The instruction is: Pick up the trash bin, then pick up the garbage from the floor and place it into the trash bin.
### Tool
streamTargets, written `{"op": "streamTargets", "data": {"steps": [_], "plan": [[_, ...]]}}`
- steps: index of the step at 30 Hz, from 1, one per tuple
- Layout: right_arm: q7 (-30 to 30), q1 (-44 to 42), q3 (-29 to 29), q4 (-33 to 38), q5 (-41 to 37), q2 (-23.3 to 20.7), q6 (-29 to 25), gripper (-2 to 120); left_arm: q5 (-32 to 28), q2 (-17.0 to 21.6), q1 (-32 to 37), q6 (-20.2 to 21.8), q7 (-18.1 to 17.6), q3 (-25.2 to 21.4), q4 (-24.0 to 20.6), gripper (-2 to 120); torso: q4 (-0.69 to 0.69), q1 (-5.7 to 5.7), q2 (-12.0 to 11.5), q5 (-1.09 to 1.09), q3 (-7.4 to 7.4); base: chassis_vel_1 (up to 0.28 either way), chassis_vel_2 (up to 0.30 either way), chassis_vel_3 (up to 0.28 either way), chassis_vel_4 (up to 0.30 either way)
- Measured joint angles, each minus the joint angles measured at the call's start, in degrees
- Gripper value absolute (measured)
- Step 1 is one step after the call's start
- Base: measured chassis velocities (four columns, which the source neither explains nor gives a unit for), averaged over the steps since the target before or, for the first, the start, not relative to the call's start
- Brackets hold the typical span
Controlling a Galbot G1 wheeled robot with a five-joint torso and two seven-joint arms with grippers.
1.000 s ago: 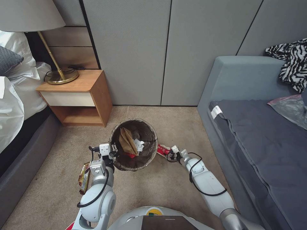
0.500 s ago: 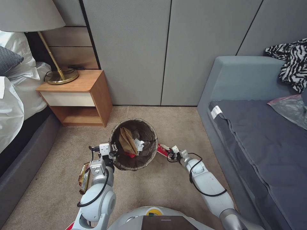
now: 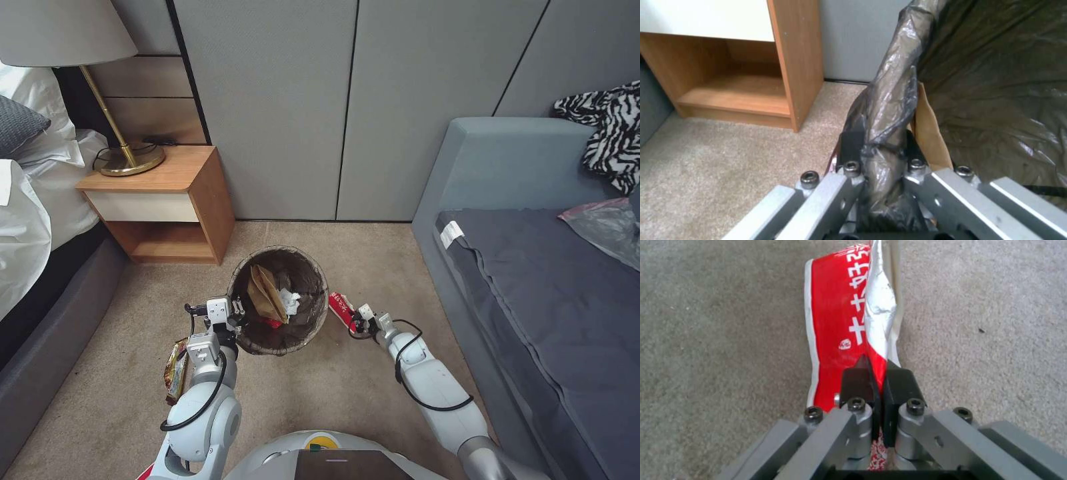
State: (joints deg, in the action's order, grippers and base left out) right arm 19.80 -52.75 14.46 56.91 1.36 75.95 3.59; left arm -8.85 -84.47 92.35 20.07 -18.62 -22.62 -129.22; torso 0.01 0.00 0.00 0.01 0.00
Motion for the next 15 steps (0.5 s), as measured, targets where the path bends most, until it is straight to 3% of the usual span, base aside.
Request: {"op": "streamTargets", "data": {"steps": [10, 15], "plan": [[-3.47, -2.65, 1.03, 5.08, -1.52, -1.02, -1.16, 0, -0.08, 0.26, -0.02, 0.12, 0.00, 0.02, -0.04, 2, -0.04, 0.00, 0.00, -0.01, 0.01, 0.000, 0.000, 0.000, 0.000], [-8.36, -6.60, 2.58, 14.63, -3.26, -1.17, -3.63, 0, -0.42, 0.36, -0.22, 0.16, -0.01, 0.00, 0.02, 2, -0.02, 0.00, 0.00, -0.01, 0.01, 0.000, 0.000, 0.000, 0.000]]}}
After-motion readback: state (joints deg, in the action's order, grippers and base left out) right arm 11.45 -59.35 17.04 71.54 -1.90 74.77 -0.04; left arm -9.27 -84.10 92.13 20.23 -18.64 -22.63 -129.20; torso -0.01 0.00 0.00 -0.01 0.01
